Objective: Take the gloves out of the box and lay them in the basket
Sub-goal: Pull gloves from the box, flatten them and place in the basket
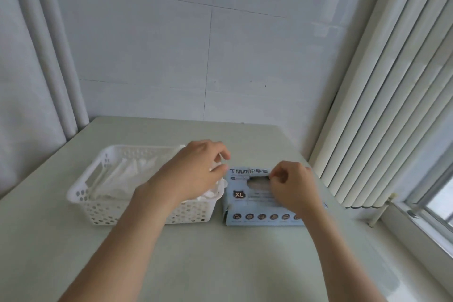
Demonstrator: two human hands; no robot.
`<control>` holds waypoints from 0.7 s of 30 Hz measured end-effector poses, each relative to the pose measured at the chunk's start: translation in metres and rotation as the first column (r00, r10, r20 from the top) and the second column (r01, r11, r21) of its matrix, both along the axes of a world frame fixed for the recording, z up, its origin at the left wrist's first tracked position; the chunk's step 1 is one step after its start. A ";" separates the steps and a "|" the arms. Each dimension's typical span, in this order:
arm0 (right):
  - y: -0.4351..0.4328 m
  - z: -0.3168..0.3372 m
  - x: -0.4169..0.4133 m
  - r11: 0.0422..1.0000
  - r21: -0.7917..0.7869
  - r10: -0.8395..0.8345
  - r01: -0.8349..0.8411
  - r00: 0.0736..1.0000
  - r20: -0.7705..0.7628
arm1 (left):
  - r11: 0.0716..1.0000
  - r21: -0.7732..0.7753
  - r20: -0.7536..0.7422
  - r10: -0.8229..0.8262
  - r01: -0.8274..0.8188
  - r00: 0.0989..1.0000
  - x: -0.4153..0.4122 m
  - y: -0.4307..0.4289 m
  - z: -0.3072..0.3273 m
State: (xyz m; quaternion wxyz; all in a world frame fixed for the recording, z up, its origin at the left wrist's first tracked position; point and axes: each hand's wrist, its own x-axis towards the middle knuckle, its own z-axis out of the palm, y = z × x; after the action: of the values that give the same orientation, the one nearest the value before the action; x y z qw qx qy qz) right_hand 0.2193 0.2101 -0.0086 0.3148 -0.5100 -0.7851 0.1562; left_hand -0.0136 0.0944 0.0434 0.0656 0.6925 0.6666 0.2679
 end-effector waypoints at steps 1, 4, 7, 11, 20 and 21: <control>0.002 -0.003 0.008 1.000 0.008 0.010 -0.010 0.999 0.043 | 0.999 -0.031 -0.044 -0.027 0.025 0.999 0.011 0.002 -0.003; 0.001 -0.001 0.018 0.994 0.031 0.100 -0.106 0.982 0.160 | 0.992 -0.126 -0.245 -0.058 0.027 0.968 0.037 0.006 -0.015; 0.003 0.002 0.019 0.991 -0.001 0.131 -0.135 0.959 0.250 | 0.989 -0.145 -0.399 -0.055 -0.004 0.915 0.049 0.008 -0.025; 0.009 -0.006 0.017 0.988 -0.089 0.152 -0.127 0.911 0.382 | 0.982 -0.186 -0.421 -0.064 -0.017 0.905 0.051 0.009 -0.029; 0.008 -0.003 0.007 0.972 -0.116 0.237 -0.207 0.819 0.523 | 0.979 -0.200 -0.380 -0.058 -0.021 0.923 0.049 0.012 -0.035; 0.009 -0.004 0.009 0.972 -0.095 0.233 -0.215 0.823 0.518 | 0.979 -0.200 -0.376 -0.056 -0.022 0.925 0.049 0.012 -0.035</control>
State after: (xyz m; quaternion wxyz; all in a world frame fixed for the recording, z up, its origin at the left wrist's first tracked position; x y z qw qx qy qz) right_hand 0.2279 0.2187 -0.0122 0.0591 -0.4427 -0.8928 0.0593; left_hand 0.0354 0.1065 0.0084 0.0072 0.7269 0.6841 0.0594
